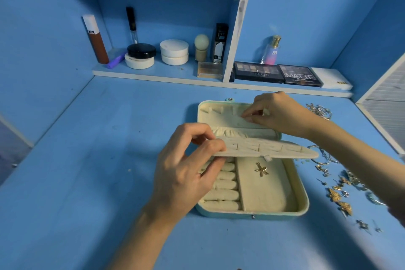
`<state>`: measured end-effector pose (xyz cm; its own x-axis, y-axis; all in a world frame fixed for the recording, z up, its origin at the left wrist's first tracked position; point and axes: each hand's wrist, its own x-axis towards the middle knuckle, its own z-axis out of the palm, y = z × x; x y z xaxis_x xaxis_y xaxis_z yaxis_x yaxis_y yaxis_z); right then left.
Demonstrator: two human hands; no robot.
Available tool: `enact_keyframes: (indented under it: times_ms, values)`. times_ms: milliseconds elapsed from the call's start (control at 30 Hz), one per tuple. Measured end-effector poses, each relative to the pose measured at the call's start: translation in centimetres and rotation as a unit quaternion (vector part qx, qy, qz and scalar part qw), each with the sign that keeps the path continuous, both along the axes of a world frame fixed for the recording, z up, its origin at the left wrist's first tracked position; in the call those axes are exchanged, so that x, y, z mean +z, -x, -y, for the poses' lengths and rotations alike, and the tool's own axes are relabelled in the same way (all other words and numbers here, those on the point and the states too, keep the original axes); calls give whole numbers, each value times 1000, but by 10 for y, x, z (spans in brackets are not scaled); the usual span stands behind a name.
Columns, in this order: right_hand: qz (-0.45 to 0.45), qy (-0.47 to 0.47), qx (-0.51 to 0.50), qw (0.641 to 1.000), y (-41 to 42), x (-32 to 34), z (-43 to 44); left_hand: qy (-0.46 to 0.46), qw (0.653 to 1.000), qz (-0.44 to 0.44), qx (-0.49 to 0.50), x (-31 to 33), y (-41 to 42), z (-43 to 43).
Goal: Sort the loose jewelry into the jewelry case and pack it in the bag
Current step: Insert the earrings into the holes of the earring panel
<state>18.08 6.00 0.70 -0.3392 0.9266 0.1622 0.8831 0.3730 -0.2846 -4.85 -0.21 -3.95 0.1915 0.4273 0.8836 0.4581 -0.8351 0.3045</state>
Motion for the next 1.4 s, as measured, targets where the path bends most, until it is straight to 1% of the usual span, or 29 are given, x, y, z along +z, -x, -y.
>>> enact_keyframes:
  times_ms: [100,167,267,500,533,567,633,700,767,800,833,967,1100,1233,1400]
  values:
    - [-22,-15,10,1000,1,4,1,1,1000,-4,1,0,0,0]
    - [-20,-7,23,1000,3,3,0,1,1000,1,4,0,-1,0]
    - [3,10,35,999,7,0,-2,-2,1000,4,4,-1,-1,0]
    - [42,31,23,998,13,-1,-5,-4,1000,2,6,-1,0,0]
    - [22,36,21,999,15,3,-3,-4,1000,4,6,-1,0,0]
    - [-16,45,20,999,17,10,0,-4,1000,5,5,-1,0,0]
    - [-123,100,32,987,24,30,11,-3,1000,8,5,0,-1,0]
    - [-223,194,67,953,30,48,25,-1,1000,7,7,0,-2,1]
    - [-274,261,115,918,32,57,36,1,1000,4,8,0,-2,1]
    - [-282,284,135,907,32,59,39,2,1000,4,7,0,-1,1]
    - [-274,299,146,902,31,59,40,2,1000,3,7,0,-1,1]
    - [-189,301,128,926,28,58,39,6,1000,3,4,1,-1,1]
    - [-164,285,130,935,32,54,42,5,1000,3,3,0,-1,1]
    - [-163,243,124,948,31,54,43,4,1000,3,4,1,-1,2]
    - [-111,180,153,965,30,58,46,2,1000,3,4,0,-1,2]
